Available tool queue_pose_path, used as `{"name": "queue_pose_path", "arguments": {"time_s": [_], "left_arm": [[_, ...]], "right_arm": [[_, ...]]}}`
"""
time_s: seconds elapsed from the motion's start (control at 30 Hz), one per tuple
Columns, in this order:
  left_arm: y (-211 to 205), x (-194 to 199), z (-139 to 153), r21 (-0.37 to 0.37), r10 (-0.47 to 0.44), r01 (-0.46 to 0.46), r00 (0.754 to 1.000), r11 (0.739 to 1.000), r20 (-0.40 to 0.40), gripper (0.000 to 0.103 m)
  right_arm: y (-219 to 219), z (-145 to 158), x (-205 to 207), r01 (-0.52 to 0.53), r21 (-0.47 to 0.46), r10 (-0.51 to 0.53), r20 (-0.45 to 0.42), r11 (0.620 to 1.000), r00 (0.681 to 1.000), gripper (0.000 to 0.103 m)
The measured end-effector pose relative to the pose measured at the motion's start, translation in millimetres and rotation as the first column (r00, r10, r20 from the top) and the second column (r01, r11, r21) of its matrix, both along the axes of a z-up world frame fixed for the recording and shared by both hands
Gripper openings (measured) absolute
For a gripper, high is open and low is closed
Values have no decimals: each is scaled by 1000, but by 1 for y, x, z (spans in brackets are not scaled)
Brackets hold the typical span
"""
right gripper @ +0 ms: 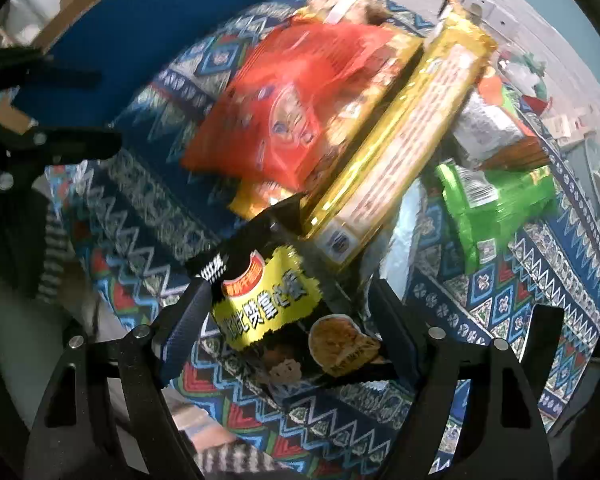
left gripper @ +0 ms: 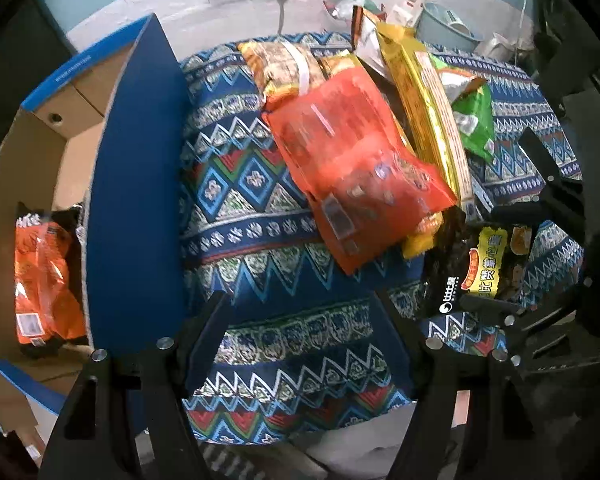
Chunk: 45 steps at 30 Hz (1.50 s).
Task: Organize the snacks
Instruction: 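Grasp the red bag with the left tool while the right tool grasps the black-and-yellow bag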
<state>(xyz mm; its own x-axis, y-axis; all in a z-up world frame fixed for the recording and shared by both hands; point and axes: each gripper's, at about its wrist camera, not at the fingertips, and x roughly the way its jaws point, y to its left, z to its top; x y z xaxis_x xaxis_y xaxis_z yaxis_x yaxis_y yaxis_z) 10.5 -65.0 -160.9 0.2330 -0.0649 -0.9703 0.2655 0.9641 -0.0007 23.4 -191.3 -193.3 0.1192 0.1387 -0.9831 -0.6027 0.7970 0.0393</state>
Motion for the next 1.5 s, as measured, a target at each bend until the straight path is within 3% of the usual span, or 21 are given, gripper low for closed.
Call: {"name": "queue_pose_path", "arguments": {"time_s": [0.27, 0.4, 0.43, 0.5, 0.53, 0.83, 1.07, 1.3, 1.5], "left_arm": [[-3, -3, -7, 21, -14, 15, 1000, 1000, -21, 73], [1, 0, -6, 12, 2, -2, 1000, 1000, -30, 73], [2, 2, -6, 11, 7, -6, 1000, 1000, -30, 73], [4, 5, -5, 3, 18, -18, 999, 1000, -30, 73], [4, 7, -4, -2, 24, -24, 999, 1000, -30, 73], [2, 23, 5, -41, 65, -66, 998, 997, -25, 73], [0, 34, 8, -77, 124, -125, 992, 989, -23, 77], [-4, 55, 1, -116, 195, -201, 979, 973, -60, 79], [-16, 72, -10, -139, 240, -254, 965, 957, -105, 80]], "right_arm": [[18, -22, -20, -80, -109, 81, 5, 991, 997, 81], [18, -21, -24, -77, -108, 79, 15, 991, 997, 81], [18, -21, -25, -76, -103, 78, 10, 992, 997, 78], [17, -18, -27, -70, -78, 69, -13, 994, 998, 61], [14, -17, -28, -62, -67, 60, -21, 996, 998, 56], [-10, 5, -21, 26, 36, -24, -47, 999, 999, 54], [-27, 39, -2, 110, 82, -113, 32, 991, 993, 55], [-57, 60, 25, 237, 131, -251, 107, 963, 962, 55], [-71, 60, 45, 345, 174, -368, 130, 923, 921, 55]]}}
